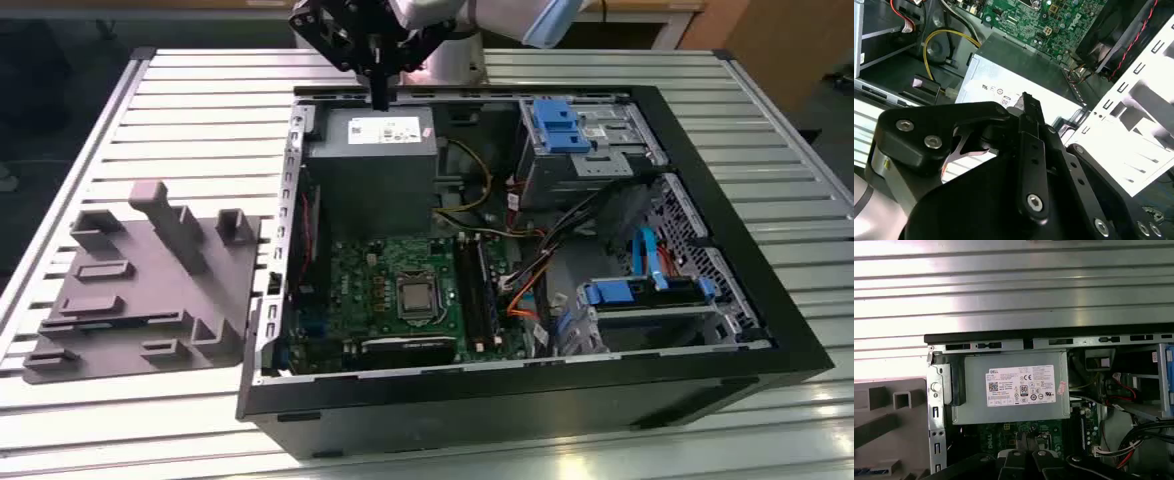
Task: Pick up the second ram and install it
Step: 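Reach for the second ram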
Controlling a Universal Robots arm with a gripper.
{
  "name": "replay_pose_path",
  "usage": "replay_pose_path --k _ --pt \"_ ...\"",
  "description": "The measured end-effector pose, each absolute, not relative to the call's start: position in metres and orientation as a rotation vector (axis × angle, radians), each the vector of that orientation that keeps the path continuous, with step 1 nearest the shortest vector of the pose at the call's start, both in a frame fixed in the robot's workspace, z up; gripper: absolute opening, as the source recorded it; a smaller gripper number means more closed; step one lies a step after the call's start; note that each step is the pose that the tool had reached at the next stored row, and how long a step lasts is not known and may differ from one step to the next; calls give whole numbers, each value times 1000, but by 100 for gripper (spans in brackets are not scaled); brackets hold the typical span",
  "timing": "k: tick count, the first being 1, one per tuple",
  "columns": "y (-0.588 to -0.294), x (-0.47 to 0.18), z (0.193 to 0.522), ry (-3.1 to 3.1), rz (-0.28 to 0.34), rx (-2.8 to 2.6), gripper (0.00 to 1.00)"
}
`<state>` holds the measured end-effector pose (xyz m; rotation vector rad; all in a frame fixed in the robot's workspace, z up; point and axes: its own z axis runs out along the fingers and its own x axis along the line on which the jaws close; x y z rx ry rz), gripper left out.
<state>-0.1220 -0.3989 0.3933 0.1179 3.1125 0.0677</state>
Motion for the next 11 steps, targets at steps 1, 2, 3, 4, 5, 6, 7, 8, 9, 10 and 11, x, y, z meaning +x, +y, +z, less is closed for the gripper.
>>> replay_pose_path --k 1,2,3,4,5,6,7,8,9,10,11 --pt "-399 -122 393 3112 68 118 11" --pt "-399 -127 393 3113 68 118 11" --pt "-399 -135 393 3113 68 118 11" --pt "-399 -135 393 3113 68 118 11" --pt "-399 -136 393 3112 68 118 11" --pt "-399 -136 393 3113 68 118 11" --pt "-399 -136 393 3112 68 118 11" --pt "-399 -137 393 3112 68 118 11" --pt "-399 -137 393 3112 68 118 11" --pt "-399 -137 393 3112 68 118 11" --pt "-399 -138 393 3112 68 118 11"
